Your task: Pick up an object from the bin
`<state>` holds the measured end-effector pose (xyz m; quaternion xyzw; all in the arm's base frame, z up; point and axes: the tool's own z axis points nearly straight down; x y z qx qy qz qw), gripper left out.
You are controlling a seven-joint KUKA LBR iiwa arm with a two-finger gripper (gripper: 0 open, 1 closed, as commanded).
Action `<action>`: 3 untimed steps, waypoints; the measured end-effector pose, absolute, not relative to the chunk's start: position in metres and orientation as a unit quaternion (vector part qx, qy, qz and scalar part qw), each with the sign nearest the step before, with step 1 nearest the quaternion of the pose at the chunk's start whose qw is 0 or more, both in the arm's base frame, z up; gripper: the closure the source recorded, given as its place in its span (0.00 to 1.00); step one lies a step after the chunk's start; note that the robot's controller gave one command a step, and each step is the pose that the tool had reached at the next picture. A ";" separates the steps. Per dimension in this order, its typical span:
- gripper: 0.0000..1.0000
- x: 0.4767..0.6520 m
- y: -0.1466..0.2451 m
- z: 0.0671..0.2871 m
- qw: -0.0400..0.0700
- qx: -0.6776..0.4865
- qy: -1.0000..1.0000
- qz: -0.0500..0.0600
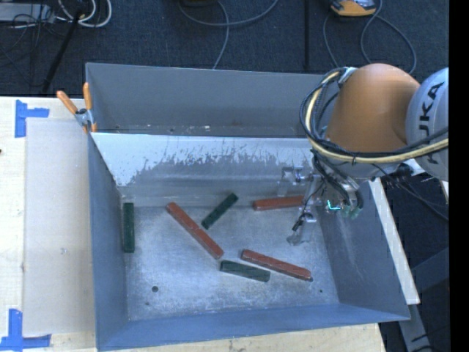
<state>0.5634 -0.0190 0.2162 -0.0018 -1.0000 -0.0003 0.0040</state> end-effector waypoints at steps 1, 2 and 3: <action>0.00 0.512 -0.044 0.065 0.005 -0.017 -1.000 0.000; 0.00 0.528 -0.074 0.101 -0.002 -0.028 -1.000 0.001; 0.00 0.529 -0.041 0.108 0.000 -0.068 -0.998 -0.001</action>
Offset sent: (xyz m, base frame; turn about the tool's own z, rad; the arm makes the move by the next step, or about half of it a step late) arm -0.0488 -0.0258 -0.1462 0.0256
